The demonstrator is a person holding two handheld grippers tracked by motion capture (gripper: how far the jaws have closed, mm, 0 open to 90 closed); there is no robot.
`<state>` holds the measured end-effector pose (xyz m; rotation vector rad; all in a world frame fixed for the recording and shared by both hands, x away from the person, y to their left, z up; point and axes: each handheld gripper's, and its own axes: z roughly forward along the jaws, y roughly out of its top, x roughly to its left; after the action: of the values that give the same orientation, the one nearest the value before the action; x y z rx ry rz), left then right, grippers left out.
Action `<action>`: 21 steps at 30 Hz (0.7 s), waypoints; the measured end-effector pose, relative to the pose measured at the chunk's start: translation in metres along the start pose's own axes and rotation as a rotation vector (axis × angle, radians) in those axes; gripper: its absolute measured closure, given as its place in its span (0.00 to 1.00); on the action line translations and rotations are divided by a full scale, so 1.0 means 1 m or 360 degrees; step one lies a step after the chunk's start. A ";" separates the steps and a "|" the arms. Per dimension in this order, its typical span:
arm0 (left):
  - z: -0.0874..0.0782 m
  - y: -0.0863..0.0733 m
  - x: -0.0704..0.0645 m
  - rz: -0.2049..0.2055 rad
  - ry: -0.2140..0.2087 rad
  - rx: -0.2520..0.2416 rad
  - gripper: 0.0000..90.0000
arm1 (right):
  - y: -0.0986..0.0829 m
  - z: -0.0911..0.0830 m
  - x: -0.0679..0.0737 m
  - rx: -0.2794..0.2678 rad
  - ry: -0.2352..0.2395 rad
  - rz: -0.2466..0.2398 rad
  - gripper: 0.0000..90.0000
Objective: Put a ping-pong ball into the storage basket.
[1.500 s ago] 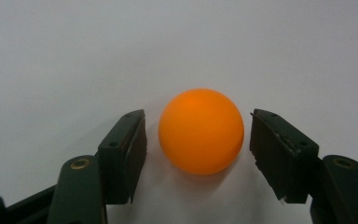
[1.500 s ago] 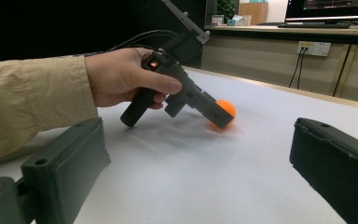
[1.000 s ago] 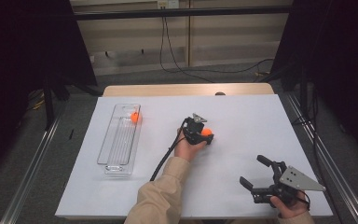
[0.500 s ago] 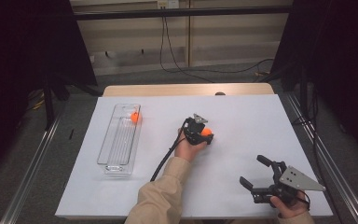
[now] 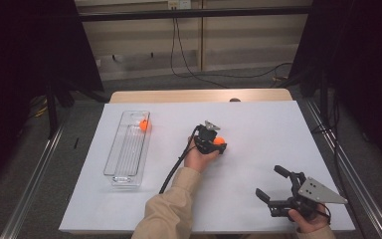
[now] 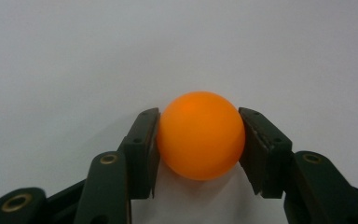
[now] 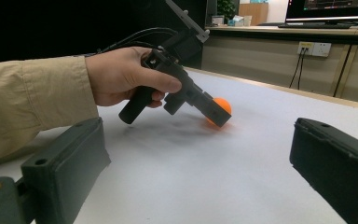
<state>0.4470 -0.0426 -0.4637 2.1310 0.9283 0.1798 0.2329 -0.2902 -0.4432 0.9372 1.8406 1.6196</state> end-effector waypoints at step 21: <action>-0.017 -0.001 0.003 0.0007 -0.0051 0.0025 0.57 | 0.000 0.000 0.000 0.0001 -0.0003 -0.0009 0.03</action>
<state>0.4418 -0.0302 -0.4531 2.1444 0.9096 0.1408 0.2332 -0.2899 -0.4435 0.9328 1.8406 1.6146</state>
